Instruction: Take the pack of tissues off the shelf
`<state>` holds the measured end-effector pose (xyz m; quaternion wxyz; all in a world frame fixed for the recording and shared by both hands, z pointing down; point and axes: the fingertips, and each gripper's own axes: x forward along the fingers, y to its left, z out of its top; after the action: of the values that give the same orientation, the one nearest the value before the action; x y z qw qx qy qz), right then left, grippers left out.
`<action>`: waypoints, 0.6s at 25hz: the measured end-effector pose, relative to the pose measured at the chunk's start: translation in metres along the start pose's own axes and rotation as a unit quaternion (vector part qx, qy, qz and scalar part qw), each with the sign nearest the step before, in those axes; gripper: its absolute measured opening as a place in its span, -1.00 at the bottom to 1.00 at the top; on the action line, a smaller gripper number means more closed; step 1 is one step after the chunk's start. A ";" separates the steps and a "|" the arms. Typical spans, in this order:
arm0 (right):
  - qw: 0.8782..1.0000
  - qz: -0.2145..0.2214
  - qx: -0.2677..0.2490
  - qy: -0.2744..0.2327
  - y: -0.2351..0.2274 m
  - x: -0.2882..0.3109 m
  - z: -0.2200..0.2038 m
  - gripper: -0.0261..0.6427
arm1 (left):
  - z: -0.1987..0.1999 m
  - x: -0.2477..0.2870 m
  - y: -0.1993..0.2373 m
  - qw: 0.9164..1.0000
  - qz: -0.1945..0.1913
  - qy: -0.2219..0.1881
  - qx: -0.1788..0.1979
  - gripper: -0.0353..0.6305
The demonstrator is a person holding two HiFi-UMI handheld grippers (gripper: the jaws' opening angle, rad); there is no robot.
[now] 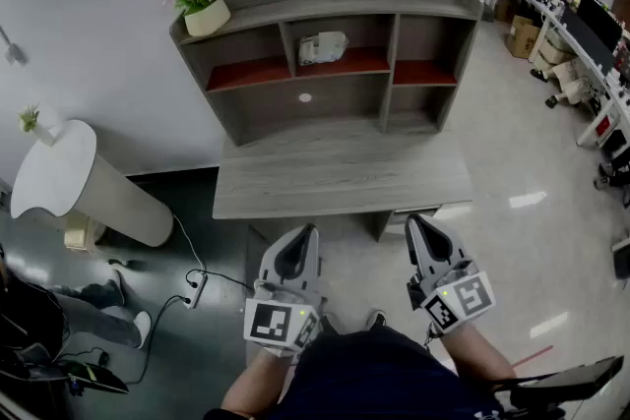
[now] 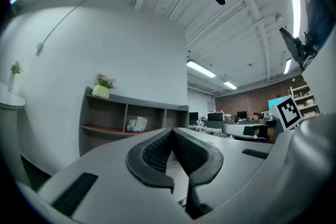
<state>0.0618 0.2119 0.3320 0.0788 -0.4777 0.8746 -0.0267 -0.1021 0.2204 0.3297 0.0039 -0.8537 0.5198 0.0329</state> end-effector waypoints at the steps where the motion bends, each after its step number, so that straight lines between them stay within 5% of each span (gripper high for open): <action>1: 1.000 0.000 0.000 0.000 -0.001 -0.001 0.001 -0.89 | 0.001 0.001 -0.002 1.000 0.000 -0.001 0.001 -0.84; 15: 1.000 0.004 0.021 -0.004 -0.035 -0.019 0.003 -0.89 | 0.001 0.014 -0.032 1.000 0.011 -0.003 0.006 -0.84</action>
<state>0.1012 0.2088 0.3356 0.0925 -0.4721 0.8756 -0.0432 -0.0671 0.2225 0.3269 0.0100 -0.8476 0.5295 0.0323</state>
